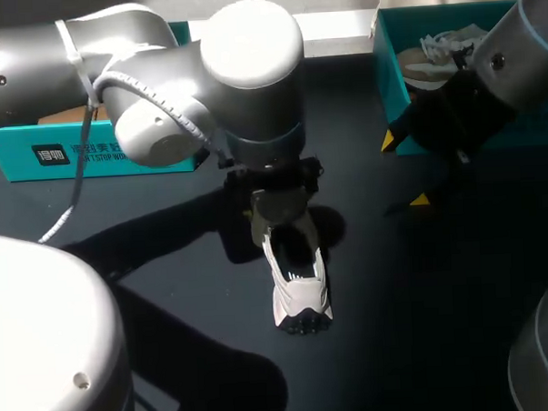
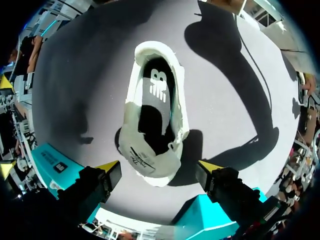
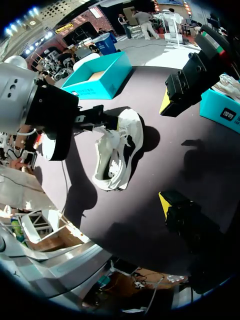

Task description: Take the shoe out of the shoebox, open the shoe tongue, remove and reinsert the insole, then place the shoe into the shoebox

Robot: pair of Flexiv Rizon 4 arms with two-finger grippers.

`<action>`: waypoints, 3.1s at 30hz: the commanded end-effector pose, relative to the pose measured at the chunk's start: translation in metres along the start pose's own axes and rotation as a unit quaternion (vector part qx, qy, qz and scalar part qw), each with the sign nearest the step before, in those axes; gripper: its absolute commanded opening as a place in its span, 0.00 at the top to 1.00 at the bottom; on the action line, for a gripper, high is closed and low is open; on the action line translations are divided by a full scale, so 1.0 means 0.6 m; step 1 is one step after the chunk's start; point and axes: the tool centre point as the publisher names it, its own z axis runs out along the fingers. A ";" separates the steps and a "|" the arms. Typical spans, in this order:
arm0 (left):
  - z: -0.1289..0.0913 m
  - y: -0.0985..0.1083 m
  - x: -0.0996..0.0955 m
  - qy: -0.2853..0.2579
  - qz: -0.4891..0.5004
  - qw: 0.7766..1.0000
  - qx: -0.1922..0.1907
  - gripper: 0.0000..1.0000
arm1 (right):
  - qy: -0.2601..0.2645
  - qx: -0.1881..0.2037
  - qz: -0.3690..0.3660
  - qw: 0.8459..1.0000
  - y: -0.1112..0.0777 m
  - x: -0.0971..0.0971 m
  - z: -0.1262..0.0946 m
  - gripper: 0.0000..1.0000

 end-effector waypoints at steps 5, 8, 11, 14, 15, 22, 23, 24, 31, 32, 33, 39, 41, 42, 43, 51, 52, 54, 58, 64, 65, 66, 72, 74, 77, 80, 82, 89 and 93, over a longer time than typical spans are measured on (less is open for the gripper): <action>-0.009 0.022 0.004 -0.006 0.004 1.000 0.000 0.09 | 0.000 0.001 0.000 1.000 0.001 -0.001 0.001 0.00; -0.003 0.028 -0.005 -0.008 0.011 1.000 -0.003 0.38 | 0.000 0.001 0.000 1.000 0.001 -0.001 0.001 0.00; 0.000 0.030 -0.013 -0.012 0.012 1.000 0.003 0.70 | 0.000 0.001 0.000 1.000 0.001 -0.001 0.001 0.00; 0.005 0.022 -0.017 -0.009 0.019 1.000 0.008 0.76 | 0.000 0.001 0.000 1.000 0.001 -0.001 0.001 0.00; 0.005 0.019 -0.017 -0.009 0.020 1.000 0.008 0.76 | 0.000 0.001 0.000 1.000 0.001 -0.001 0.001 0.00; 0.006 -0.001 -0.004 -0.003 0.029 0.999 0.025 0.80 | 0.000 0.001 0.000 1.000 0.001 -0.001 0.001 0.00; 0.007 -0.005 -0.003 -0.002 0.030 0.999 0.028 0.82 | 0.000 0.001 0.000 1.000 0.001 -0.001 0.001 0.00; 0.008 -0.010 -0.003 -0.002 0.032 0.999 0.029 0.82 | 0.000 0.001 0.000 1.000 0.001 -0.001 0.001 0.00; 0.015 -0.041 -0.002 -0.003 0.041 0.998 0.041 0.79 | 0.000 0.001 0.000 1.000 0.001 -0.001 0.001 0.00; 0.016 -0.044 -0.002 -0.003 0.041 0.998 0.047 0.79 | 0.000 0.001 0.000 1.000 0.001 -0.001 0.001 0.00; 0.017 -0.049 -0.001 -0.002 0.044 0.998 0.047 0.79 | 0.000 0.001 0.000 1.000 0.001 -0.001 0.001 0.00; 0.023 -0.041 -0.004 0.001 0.045 0.998 0.046 0.78 | 0.000 0.001 0.000 1.000 0.001 -0.001 0.001 0.00; 0.024 -0.036 -0.005 0.002 0.044 0.998 0.047 0.77 | 0.000 0.001 0.000 1.000 0.001 -0.001 0.001 0.00; 0.027 -0.035 -0.006 0.002 0.043 0.998 0.047 0.78 | 0.000 0.001 0.000 1.000 0.001 -0.001 0.001 0.00; 0.031 -0.036 -0.006 0.004 0.042 0.998 0.047 0.78 | 0.000 0.001 0.000 1.000 0.001 -0.001 0.001 0.00; 0.052 -0.061 -0.010 -0.004 0.035 0.998 0.051 0.94 | 0.000 0.001 0.000 1.000 0.001 -0.001 0.001 0.00; 0.052 -0.064 -0.008 -0.004 0.035 0.998 0.053 0.94 | 0.000 0.001 0.000 1.000 0.001 -0.001 0.001 0.00; 0.052 -0.070 -0.003 -0.004 0.035 0.998 0.056 0.95 | 0.000 0.001 0.000 1.000 0.001 -0.001 0.001 0.00; 0.054 -0.083 0.007 0.000 0.035 0.998 0.061 0.93 | 0.000 0.001 0.000 1.000 0.001 -0.001 0.001 0.00; 0.033 -0.075 0.008 -0.009 0.016 0.998 0.063 0.80 | 0.000 0.001 0.000 1.000 0.001 -0.001 0.001 0.00; 0.031 -0.072 0.007 -0.011 0.012 0.998 0.065 0.79 | 0.000 0.001 0.000 1.000 0.001 -0.001 0.001 0.00; 0.031 -0.070 0.007 -0.012 0.009 0.998 0.066 0.79 | 0.000 0.001 0.000 1.000 0.001 -0.001 0.001 0.00; 0.037 -0.074 0.010 -0.006 0.003 0.997 0.077 0.74 | 0.000 0.001 0.000 1.000 0.001 -0.001 0.001 0.00; 0.021 -0.075 0.012 -0.008 -0.007 0.997 0.078 0.71 | 0.000 0.001 0.000 1.000 0.001 -0.001 0.001 0.00; -0.009 -0.070 0.015 0.011 -0.063 0.995 0.073 0.69 | 0.000 0.001 0.000 1.000 0.001 -0.001 0.001 0.00; -0.027 -0.068 0.024 0.032 -0.161 0.984 0.070 0.60 | 0.000 0.001 0.000 1.000 0.001 -0.001 0.001 0.00; -0.031 -0.073 0.028 0.032 -0.175 0.981 0.073 0.00 | 0.000 0.001 0.000 1.000 0.001 -0.001 0.001 0.00; -0.031 -0.073 0.028 0.032 -0.175 0.981 0.073 0.00 | 0.000 0.001 0.000 1.000 0.001 -0.001 0.001 0.00; -0.031 -0.073 0.028 0.032 -0.175 0.981 0.073 0.00 | 0.000 0.001 0.000 1.000 0.001 -0.001 0.001 0.00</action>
